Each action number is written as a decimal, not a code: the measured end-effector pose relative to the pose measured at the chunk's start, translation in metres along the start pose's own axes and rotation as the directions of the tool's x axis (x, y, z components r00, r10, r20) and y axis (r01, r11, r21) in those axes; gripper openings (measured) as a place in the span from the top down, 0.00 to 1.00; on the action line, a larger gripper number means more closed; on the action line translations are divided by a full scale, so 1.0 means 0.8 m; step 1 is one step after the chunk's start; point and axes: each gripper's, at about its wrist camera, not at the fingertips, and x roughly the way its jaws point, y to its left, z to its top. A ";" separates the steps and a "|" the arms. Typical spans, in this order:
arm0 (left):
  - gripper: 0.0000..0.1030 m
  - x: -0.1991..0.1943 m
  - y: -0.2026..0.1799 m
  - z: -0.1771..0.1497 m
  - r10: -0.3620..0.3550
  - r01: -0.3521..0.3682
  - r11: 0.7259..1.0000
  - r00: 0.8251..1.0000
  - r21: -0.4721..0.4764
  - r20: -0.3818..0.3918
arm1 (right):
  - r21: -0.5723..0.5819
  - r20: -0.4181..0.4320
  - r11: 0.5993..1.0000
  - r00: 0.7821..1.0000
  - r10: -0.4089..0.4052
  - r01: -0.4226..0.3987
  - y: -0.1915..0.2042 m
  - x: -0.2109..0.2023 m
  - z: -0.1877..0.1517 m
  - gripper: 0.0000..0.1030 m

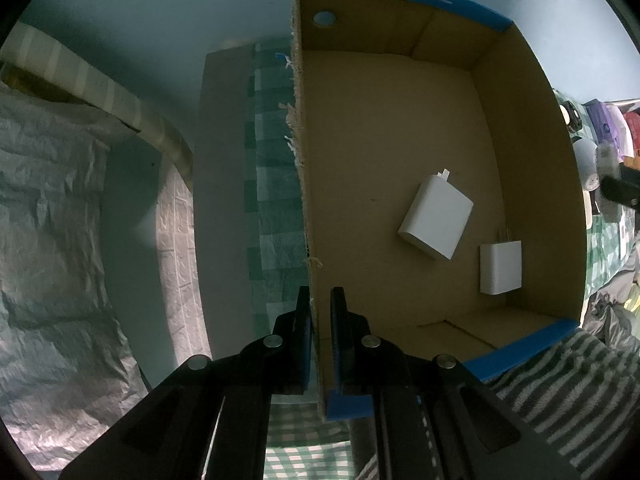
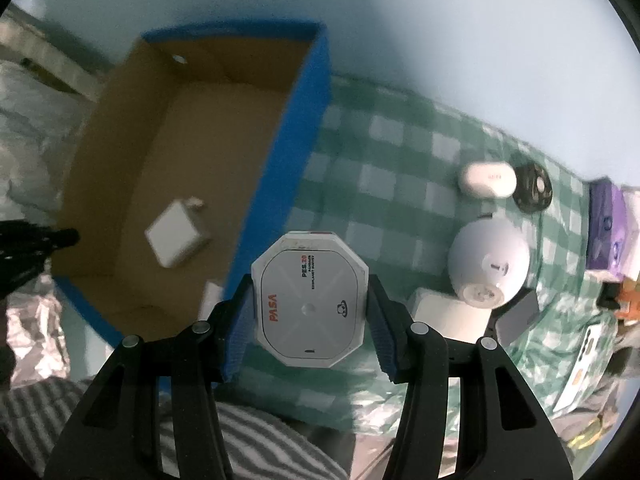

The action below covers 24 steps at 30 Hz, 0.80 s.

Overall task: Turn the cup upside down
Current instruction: 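Carry the white octagonal device into the box and open the right gripper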

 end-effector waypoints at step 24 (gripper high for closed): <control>0.92 0.000 -0.001 -0.001 0.003 -0.003 1.000 1.000 0.010 0.001 | -0.207 -0.029 0.978 0.999 0.033 -0.038 0.088 0.035 0.039 0.49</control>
